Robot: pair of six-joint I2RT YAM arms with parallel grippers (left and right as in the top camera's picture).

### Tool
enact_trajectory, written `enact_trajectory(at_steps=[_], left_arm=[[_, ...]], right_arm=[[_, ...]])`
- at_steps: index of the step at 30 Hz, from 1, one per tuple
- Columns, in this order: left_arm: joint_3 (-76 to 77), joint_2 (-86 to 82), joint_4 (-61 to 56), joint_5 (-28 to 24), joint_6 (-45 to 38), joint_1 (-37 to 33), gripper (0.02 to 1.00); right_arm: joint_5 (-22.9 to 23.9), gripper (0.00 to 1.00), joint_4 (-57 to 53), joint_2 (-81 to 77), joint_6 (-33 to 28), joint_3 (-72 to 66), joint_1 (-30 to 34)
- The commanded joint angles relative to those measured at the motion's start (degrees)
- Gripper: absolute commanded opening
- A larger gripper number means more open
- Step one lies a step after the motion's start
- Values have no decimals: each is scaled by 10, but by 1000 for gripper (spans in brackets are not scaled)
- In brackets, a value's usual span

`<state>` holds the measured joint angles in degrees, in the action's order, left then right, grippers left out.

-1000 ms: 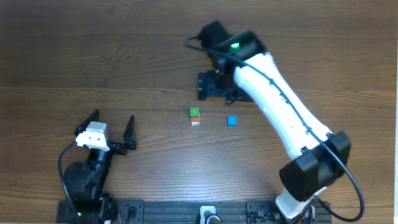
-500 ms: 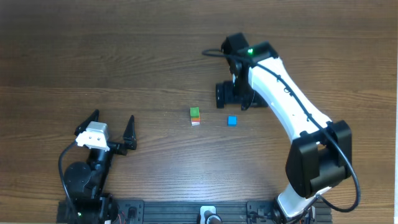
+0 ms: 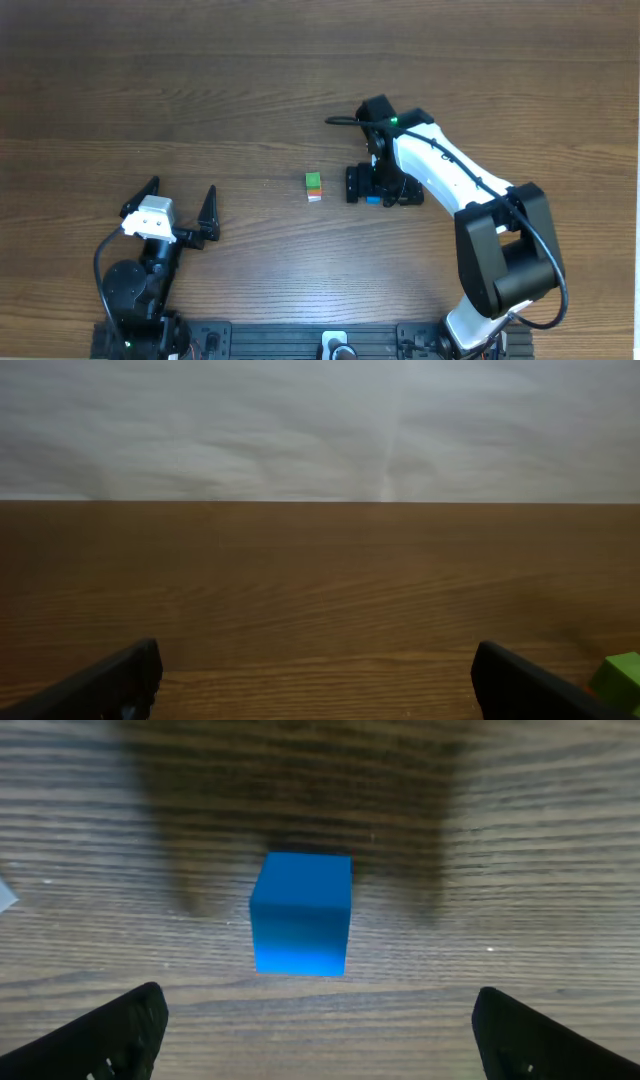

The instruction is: Stack Cubes

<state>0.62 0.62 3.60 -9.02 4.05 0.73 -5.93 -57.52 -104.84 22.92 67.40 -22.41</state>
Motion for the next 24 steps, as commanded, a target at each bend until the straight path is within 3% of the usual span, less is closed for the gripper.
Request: enact_trajectory(at_steps=[1, 9, 24], left_arm=[[-3, -3, 0, 0, -9, -3, 1000], [-3, -3, 0, 0, -8, -3, 1000], [-3, -3, 0, 0, -8, -3, 1000]], right_arm=[[0, 950, 21, 3, 13, -5, -6], [34, 941, 42, -6, 12, -5, -7], [42, 919, 55, -17, 15, -5, -26]])
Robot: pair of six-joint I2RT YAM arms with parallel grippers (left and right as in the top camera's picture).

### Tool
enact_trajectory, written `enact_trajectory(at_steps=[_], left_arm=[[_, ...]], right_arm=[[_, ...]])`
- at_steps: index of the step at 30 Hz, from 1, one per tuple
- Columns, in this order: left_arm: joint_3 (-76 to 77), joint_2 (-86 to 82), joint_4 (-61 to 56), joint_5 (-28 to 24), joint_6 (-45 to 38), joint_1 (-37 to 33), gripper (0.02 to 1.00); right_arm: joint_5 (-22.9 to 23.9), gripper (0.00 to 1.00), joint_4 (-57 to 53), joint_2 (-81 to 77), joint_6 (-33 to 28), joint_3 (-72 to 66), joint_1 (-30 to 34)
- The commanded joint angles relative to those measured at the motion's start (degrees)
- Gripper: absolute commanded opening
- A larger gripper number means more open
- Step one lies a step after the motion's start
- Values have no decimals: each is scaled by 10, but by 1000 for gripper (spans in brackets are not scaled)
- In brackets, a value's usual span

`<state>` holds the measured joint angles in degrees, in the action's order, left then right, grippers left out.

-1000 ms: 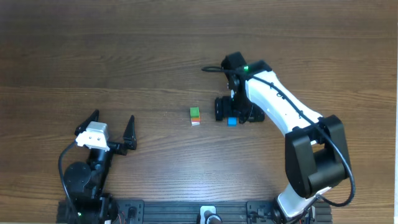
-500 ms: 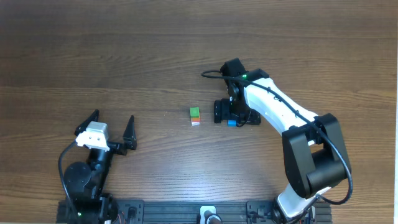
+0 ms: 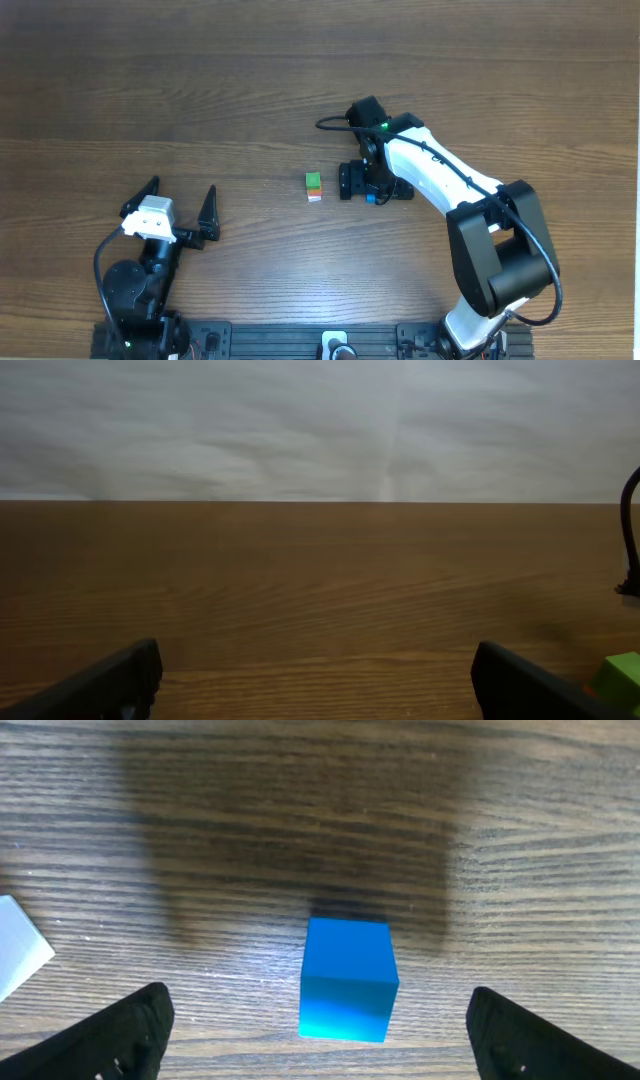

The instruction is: Stack Cubes

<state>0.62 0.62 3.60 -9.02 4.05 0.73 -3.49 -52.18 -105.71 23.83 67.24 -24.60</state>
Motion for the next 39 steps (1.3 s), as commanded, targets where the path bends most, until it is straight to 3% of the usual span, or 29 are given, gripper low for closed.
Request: enact_trajectory(at_steps=[1, 15, 28, 39], left_arm=[[-3, -3, 0, 0, -8, -3, 1000], [-3, -3, 0, 1, -8, -3, 1000], [-3, -3, 0, 0, -8, -3, 1000], [-3, -3, 0, 0, -8, -3, 1000]], right_arm=[[19, 919, 2, -8, 6, -4, -4], [18, 897, 8, -23, 6, -4, -4], [18, 592, 11, -24, 6, -4, -5], [18, 481, 12, -24, 10, -4, -5]])
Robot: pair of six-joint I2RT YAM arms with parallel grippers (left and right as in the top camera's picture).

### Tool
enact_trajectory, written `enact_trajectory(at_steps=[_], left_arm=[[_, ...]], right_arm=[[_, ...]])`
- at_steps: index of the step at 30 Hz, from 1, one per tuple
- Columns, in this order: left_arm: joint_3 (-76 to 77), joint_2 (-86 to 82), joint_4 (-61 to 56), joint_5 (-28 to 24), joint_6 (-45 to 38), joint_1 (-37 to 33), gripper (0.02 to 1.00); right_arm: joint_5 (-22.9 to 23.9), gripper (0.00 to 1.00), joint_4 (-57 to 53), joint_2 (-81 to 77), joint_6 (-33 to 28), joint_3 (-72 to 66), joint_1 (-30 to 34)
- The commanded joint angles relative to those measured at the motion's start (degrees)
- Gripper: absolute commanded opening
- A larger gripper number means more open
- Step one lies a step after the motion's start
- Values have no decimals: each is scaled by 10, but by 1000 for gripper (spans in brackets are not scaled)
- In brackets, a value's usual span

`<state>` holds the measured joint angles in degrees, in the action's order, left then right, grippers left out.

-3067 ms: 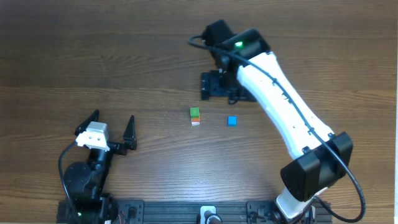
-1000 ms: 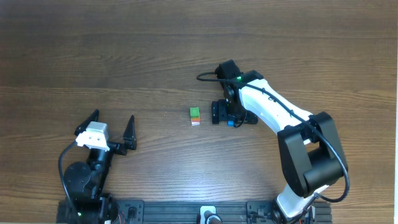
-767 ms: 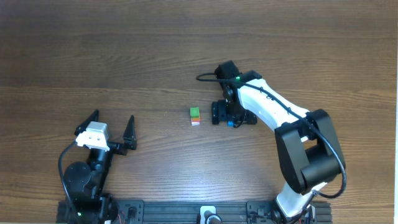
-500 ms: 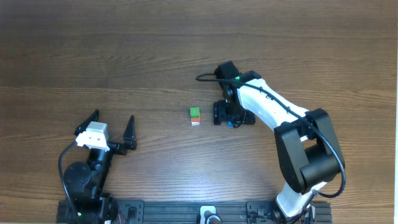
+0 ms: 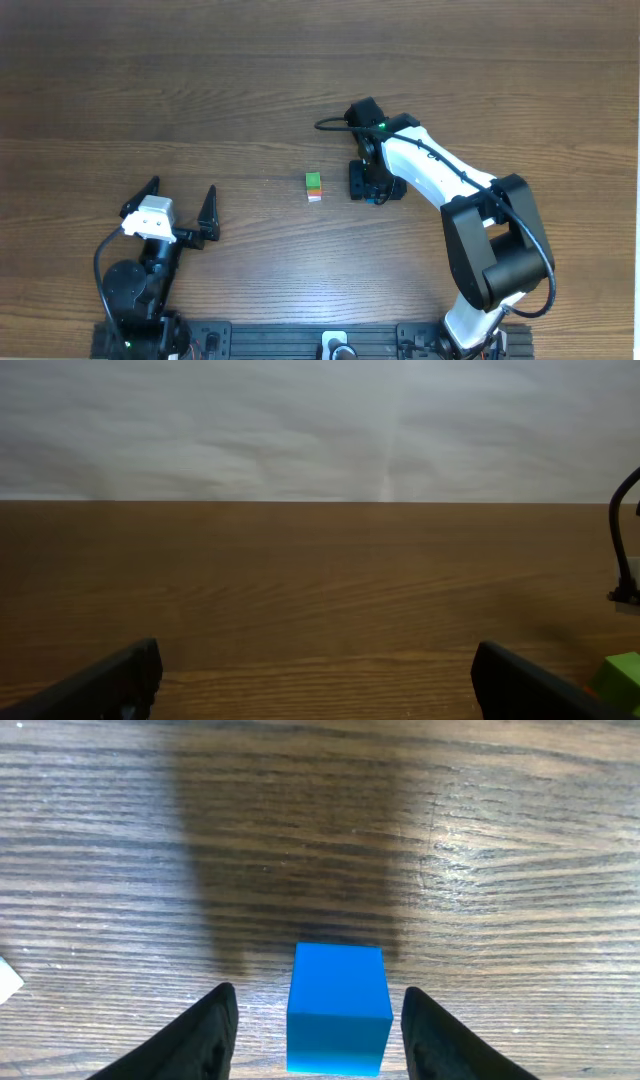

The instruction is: Stack Cubes

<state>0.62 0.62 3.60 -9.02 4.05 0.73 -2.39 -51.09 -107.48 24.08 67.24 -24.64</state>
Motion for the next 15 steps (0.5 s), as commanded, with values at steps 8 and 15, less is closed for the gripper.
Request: enact_trajectory(at_steps=[8, 15], left_arm=[[-3, -3, 0, 1, -8, -3, 1000], [-3, -3, 0, 1, -8, -3, 1000]], right_arm=[[8, 413, 1, -6, 17, -4, -5], [9, 384, -1, -6, 21, -4, -5]])
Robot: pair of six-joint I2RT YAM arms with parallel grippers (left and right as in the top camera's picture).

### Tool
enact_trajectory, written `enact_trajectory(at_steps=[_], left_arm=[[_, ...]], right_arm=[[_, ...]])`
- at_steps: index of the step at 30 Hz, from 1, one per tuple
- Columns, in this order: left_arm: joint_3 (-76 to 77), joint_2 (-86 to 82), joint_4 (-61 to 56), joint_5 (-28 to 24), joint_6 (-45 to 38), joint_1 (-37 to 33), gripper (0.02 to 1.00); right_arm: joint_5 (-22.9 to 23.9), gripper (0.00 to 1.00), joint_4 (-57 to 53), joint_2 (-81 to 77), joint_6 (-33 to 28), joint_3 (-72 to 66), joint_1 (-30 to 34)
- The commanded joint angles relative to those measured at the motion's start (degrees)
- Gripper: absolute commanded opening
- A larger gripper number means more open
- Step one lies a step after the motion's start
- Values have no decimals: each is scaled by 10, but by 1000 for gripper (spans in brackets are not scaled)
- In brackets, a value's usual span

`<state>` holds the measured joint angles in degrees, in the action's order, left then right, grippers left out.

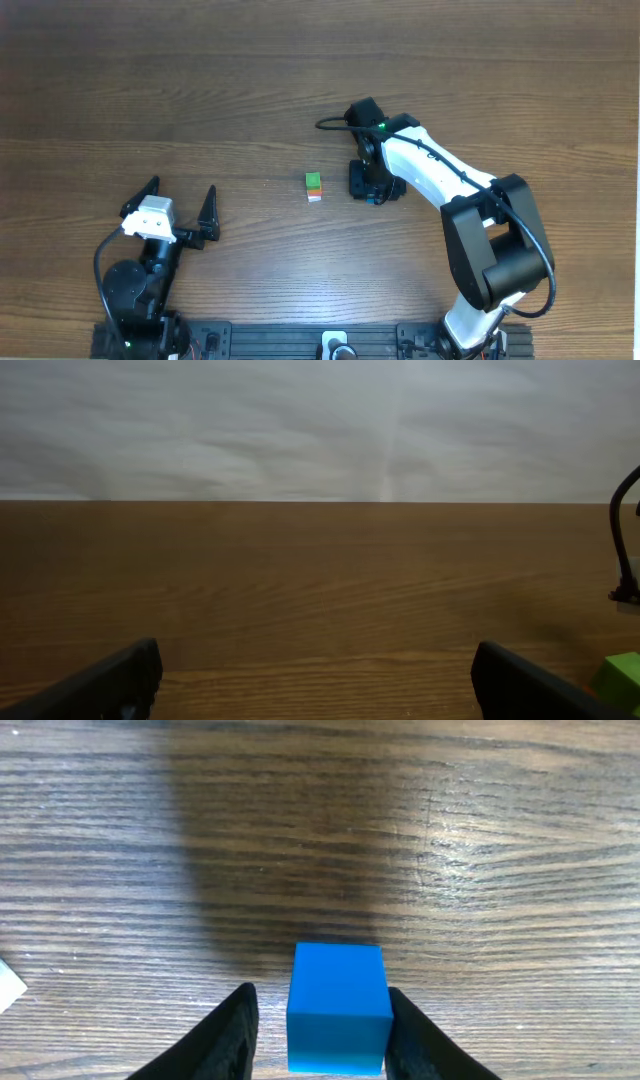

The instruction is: Stack Cubes

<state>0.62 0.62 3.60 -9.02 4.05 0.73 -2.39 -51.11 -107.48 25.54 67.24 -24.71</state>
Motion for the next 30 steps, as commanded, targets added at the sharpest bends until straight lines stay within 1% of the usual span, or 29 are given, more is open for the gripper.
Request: enact_trajectory(at_steps=[1, 12, 15, 23, 27, 30], left_arm=[[-3, -3, 0, 0, -8, -3, 1000], [-3, -3, 0, 0, -8, -3, 1000], [-3, -3, 0, 1, -8, -3, 1000], [-3, -3, 0, 0, -8, -3, 1000], [-3, -3, 0, 1, -8, -3, 1000], [-3, -3, 0, 0, -8, -3, 1000]], right_arm=[[10, 373, -1, -6, 6, -4, -5], [10, 305, -3, -6, 6, -4, -5], [10, 268, -3, -6, 6, -4, -5], [7, 207, -3, -5, 6, -4, -5], [3, 200, -34, 9, 5, 18, -5], [3, 178, -68, 26, -12, 50, -3]])
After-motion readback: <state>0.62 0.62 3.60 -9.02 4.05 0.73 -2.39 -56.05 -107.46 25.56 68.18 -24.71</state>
